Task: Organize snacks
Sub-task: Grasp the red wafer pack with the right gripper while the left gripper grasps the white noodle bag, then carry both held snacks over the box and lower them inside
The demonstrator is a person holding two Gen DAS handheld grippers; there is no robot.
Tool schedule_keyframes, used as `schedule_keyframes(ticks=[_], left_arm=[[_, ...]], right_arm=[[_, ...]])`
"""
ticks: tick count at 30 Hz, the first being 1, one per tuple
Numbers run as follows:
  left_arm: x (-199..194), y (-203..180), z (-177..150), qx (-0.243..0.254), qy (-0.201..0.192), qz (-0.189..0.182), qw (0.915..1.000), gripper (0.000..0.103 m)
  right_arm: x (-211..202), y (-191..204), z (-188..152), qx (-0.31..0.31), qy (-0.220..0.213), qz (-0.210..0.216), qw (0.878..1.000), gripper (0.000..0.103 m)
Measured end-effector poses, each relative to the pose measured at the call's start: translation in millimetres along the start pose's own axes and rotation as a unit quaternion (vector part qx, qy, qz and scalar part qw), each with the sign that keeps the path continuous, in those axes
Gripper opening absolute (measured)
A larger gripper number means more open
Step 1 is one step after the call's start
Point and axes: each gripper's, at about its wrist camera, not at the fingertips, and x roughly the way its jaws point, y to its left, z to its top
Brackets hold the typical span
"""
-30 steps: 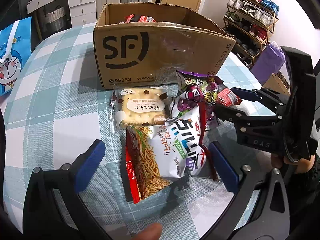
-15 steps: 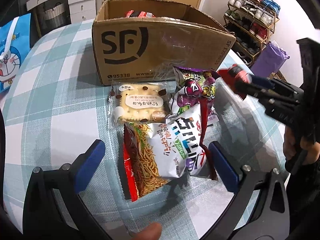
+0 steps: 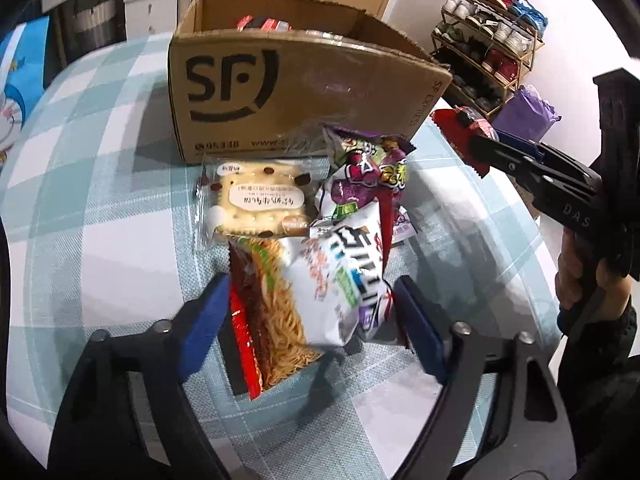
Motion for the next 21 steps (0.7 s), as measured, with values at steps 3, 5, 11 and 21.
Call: schedule_keyframes(ticks=[3,5,11,21], left_arm=[[-3.0,-3.5,-0.8,0.007,-0.007,0.001,0.9999,0.067],[-7.1,-7.6,-1.2,0.019,-0.014,-0.001,0.9997,0.061],[-19.0,-18.5,-1.8,0.042,-0.032,-0.005,0.9986,0.054],[-45.6,-21.0,3.4,0.039,-0.076,-0.009,0.9963,0.054]], right_arm=[[-2.9,1.2,1.2,0.000,-0.004,0.000,1.000,0.046],[-4.9,0.8,1.1,0.000,-0.008,-0.001,1.000,0.046],[-8.7,0.8,2.0,0.002,-0.017,0.001,1.000,0.046],[-21.6,-1.8,5.3,0.009,-0.039,0.008,0.999,0.046]])
